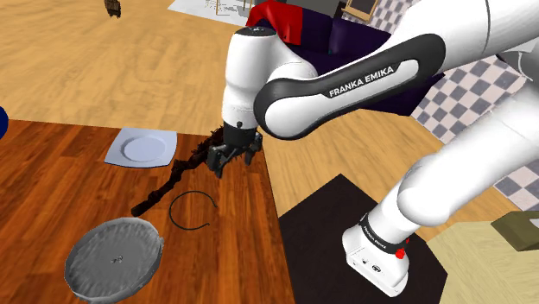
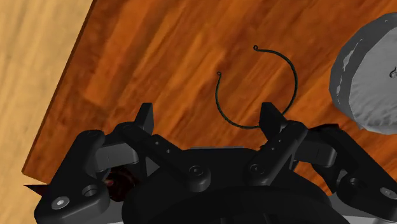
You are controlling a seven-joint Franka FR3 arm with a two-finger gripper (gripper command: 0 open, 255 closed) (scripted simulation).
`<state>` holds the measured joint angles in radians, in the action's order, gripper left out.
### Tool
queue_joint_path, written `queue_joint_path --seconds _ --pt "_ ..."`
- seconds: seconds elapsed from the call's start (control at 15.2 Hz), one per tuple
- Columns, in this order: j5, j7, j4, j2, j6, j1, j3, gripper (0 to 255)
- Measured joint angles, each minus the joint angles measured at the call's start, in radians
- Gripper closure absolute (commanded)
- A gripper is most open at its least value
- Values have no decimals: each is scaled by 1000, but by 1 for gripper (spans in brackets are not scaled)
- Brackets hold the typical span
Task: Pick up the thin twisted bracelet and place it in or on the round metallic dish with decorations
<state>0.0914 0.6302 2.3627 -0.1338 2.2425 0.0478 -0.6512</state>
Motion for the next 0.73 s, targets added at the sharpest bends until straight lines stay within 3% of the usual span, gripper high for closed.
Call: queue_joint_path --seconds 0.33,0.73 --pt "-186 199 -109 235 80 21 -46 0" --pt "-405 417 -303 513 99 158 9 0"
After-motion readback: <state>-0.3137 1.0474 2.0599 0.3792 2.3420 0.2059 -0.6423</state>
